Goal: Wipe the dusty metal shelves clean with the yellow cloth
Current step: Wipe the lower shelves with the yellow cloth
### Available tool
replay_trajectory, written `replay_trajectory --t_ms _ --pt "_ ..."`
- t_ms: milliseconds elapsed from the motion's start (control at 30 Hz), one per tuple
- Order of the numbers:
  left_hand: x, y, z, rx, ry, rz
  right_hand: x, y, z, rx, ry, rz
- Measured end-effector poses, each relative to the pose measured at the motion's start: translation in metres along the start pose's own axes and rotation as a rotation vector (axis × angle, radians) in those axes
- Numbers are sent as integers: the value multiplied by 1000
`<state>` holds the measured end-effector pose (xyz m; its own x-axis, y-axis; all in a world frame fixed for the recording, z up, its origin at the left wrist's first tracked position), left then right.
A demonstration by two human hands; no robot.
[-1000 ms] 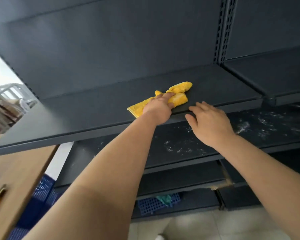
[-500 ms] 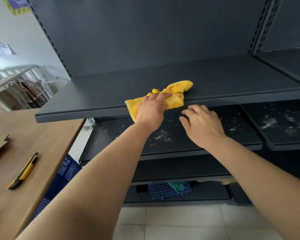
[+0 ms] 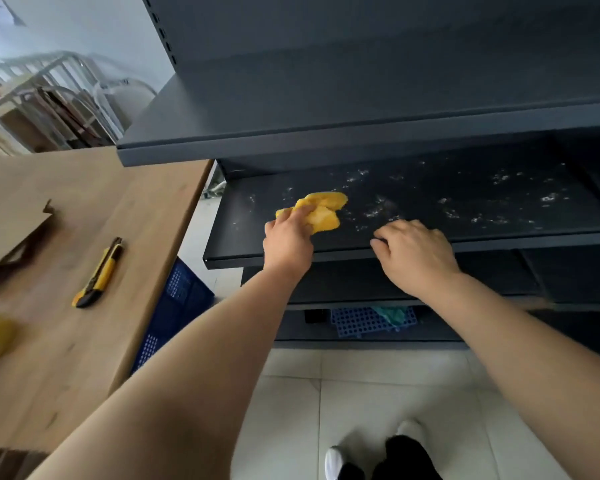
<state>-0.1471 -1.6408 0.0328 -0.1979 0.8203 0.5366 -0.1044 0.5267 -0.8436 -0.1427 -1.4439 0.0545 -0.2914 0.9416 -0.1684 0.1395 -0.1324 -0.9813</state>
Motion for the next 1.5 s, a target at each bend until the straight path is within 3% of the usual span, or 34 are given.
replay_trajectory --t_ms 133,333,533,867,1200,1333,1500 --pt "-55 4 14 -43 -293 -68 -14 29 16 -80 -25 8" --pt "-90 -10 64 207 -250 108 -39 63 65 -65 -111 52" --pt "-167 55 98 -233 -457 277 -52 115 115 -98 -172 54" --pt "-211 67 149 -49 -458 294 -59 150 167 -94 -288 96" --pt "-223 60 214 5 -498 315 -55 144 198 -12 -432 131" --pt "-221 61 239 12 -481 314 -45 135 209 70 -366 76" --pt "-217 65 264 2 -472 301 -36 142 221 -63 -311 2"
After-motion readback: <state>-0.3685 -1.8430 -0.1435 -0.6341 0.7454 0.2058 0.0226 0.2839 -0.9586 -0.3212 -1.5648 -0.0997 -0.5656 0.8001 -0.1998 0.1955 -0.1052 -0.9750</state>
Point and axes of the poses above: each hand's wrist, its own z-axis towards the middle knuckle, its own y-axis out of the palm, x = y × z, the point moved 5 cm from there along z, towards the middle knuckle, and after that the axes turned 4 degrees about -x, right-handed, at the moved point
